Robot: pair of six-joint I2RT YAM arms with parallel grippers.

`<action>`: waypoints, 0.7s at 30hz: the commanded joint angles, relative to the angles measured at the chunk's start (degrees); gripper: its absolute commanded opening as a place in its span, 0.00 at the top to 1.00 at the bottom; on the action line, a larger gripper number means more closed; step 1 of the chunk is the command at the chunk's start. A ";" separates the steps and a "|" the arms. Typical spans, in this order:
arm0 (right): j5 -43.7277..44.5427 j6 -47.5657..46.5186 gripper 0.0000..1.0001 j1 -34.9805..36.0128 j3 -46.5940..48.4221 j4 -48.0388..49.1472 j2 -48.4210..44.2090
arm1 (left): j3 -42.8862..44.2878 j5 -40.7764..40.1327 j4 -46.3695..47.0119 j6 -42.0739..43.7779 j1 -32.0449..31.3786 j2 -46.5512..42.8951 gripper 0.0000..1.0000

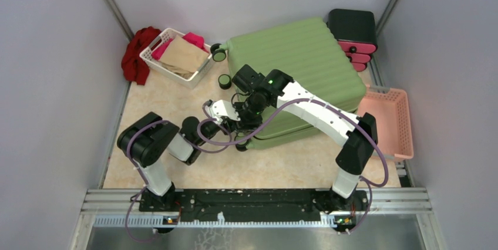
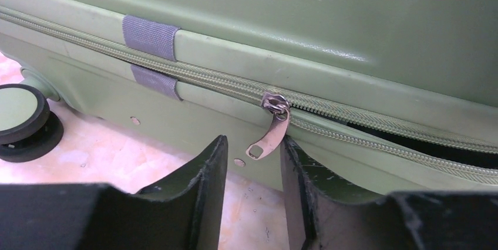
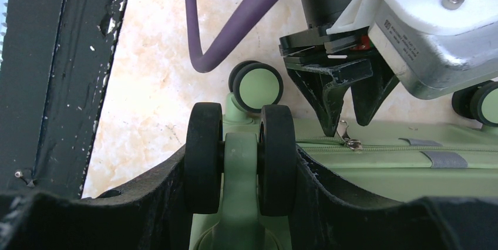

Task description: Open, take out, and arrange the luggage

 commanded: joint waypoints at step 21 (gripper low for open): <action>-5.86 1.46 1.00 -0.14 2.78 -5.73 -1.82 | -0.10 -0.28 13.92 -0.33 -0.80 -1.36 1.00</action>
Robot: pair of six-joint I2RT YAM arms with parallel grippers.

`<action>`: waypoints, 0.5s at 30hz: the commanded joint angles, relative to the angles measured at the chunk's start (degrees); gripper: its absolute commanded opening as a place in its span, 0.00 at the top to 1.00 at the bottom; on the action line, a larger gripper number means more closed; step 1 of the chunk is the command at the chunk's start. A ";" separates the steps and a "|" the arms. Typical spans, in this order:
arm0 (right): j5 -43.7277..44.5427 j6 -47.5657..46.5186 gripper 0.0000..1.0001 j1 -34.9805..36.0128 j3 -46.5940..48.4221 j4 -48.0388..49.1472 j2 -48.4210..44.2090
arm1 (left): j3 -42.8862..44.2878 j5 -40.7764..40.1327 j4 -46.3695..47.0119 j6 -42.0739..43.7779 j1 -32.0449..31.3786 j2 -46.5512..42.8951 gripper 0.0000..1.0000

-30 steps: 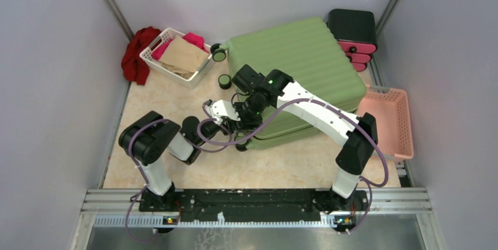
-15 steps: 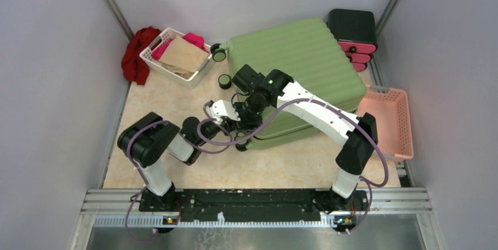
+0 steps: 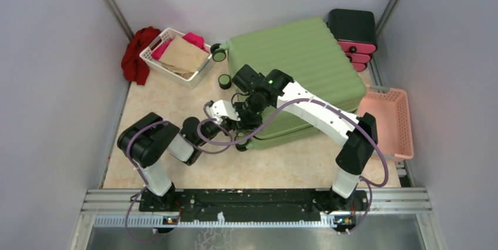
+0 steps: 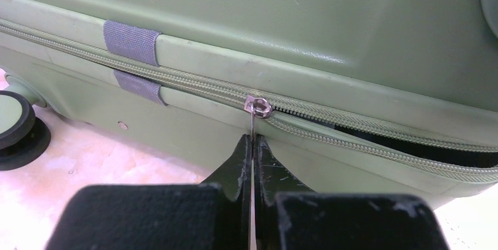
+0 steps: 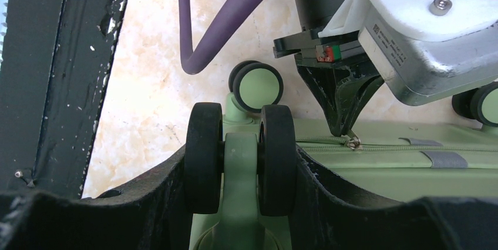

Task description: Open, take out, and arrange the luggage

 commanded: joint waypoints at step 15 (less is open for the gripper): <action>-5.12 1.49 1.00 -0.15 0.89 -4.92 -3.38 | 2.58 -11.78 3.88 -8.52 1.38 -2.90 1.00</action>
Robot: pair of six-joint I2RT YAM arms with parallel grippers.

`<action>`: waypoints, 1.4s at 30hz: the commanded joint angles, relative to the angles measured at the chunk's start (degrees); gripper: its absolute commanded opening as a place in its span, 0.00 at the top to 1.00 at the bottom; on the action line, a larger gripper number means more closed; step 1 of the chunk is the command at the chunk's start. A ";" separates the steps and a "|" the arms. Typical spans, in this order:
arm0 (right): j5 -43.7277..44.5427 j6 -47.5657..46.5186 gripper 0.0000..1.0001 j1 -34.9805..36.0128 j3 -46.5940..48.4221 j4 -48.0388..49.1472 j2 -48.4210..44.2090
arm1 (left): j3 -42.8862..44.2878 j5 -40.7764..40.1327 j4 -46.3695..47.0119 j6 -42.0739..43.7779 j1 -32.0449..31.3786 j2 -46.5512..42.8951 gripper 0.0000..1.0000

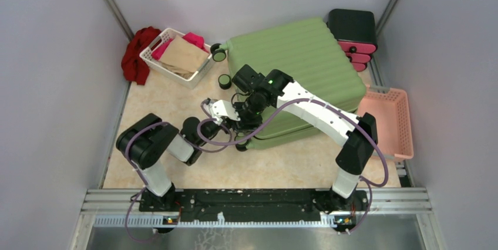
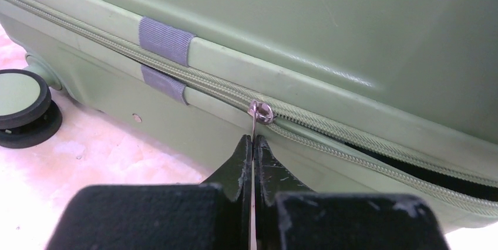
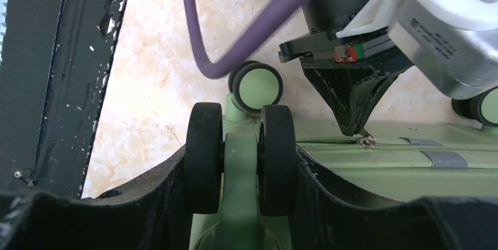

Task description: Open, take out, and arrange the luggage

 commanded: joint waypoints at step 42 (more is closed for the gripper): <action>-4.54 1.37 1.00 -0.22 0.43 -4.54 -3.35 | 33.83 -1.18 -24.16 -15.45 18.18 10.21 1.00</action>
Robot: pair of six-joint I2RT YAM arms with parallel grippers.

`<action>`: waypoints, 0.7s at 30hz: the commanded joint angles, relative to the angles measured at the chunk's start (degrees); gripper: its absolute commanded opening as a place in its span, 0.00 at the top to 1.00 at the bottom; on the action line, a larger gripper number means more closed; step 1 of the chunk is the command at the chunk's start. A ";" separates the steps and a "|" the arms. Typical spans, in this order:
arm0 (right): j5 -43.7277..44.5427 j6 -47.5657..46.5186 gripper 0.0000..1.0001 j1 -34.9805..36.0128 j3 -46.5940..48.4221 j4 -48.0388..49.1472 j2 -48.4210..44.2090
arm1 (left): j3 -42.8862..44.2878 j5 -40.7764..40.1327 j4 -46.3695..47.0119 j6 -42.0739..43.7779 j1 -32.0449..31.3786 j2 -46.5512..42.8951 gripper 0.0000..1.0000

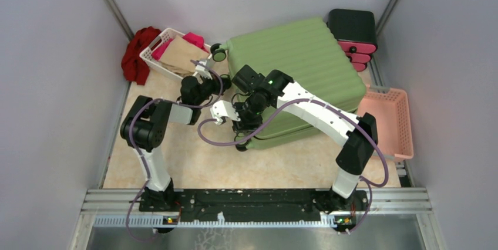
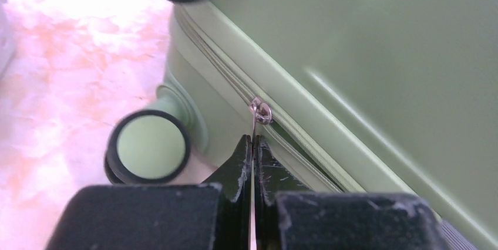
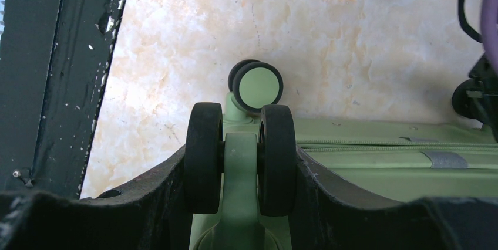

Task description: Open, take out, and arrange the luggage

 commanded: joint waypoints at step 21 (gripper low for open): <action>-5.24 1.44 1.00 -0.20 0.82 -4.73 -3.06 | 25.21 -8.60 -3.96 -3.57 5.76 14.39 1.00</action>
